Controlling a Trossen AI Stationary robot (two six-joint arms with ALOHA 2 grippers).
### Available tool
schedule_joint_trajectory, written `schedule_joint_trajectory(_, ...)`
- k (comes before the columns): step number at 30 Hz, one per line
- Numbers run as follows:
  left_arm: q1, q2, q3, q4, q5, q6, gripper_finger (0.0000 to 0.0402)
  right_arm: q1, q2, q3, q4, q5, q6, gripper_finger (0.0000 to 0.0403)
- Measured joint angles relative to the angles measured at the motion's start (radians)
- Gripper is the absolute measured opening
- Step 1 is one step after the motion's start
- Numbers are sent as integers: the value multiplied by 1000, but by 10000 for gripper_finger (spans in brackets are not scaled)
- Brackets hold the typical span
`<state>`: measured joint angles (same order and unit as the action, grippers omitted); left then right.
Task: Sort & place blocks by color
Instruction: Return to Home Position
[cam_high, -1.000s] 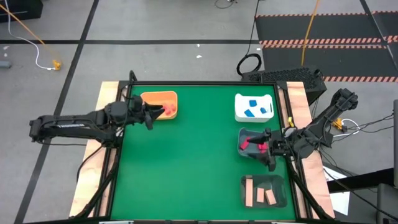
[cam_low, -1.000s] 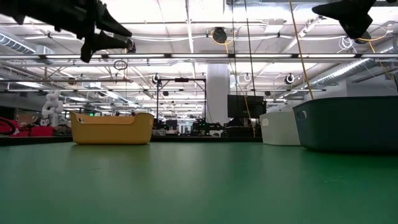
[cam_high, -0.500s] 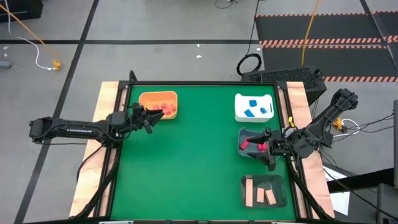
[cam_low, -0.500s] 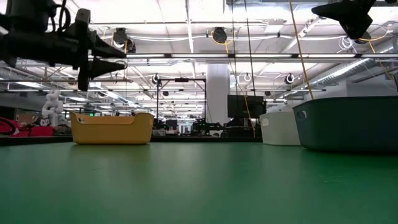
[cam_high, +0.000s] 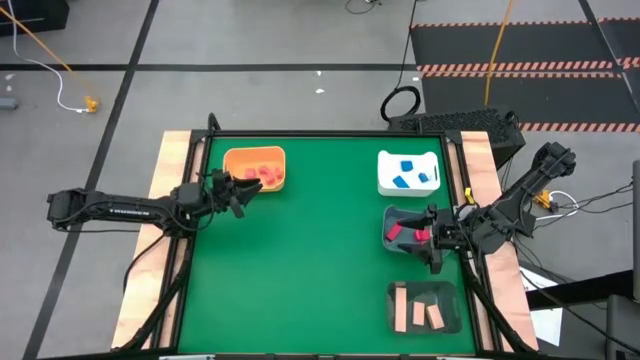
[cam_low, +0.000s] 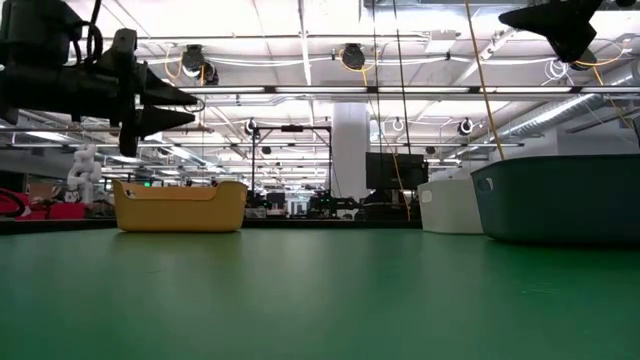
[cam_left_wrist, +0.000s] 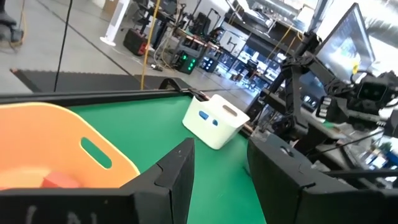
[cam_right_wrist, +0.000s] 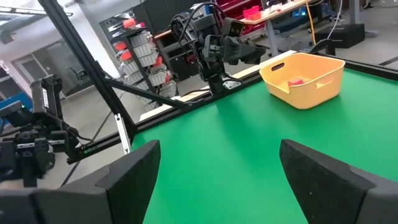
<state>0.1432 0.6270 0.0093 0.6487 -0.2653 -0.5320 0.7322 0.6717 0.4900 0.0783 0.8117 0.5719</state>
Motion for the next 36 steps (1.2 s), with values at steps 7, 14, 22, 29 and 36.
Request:
schedule_joint_trajectory(7, 0, 0, 0, -1, 0, 29, 150, 0, -10, 0, -8, -4, -35, 320)
schedule_joint_trajectory(14, 0, 0, 0, -2, 0, 30, 150, 0, -38, -29, -15, -58, -33, 320)
schedule_joint_trajectory(22, 0, 0, 1, -2, 1, 30, 150, 0, -137, -368, 481, -146, -12, 320)
schedule_joint_trajectory(29, 0, 0, 1, -2, 2, 30, 150, 1, -109, -447, 777, -231, -145, 320)
schedule_joint_trajectory(36, 0, -84, 2, -43, 1, 30, 150, -13, -108, -447, 769, -7, -295, 320)
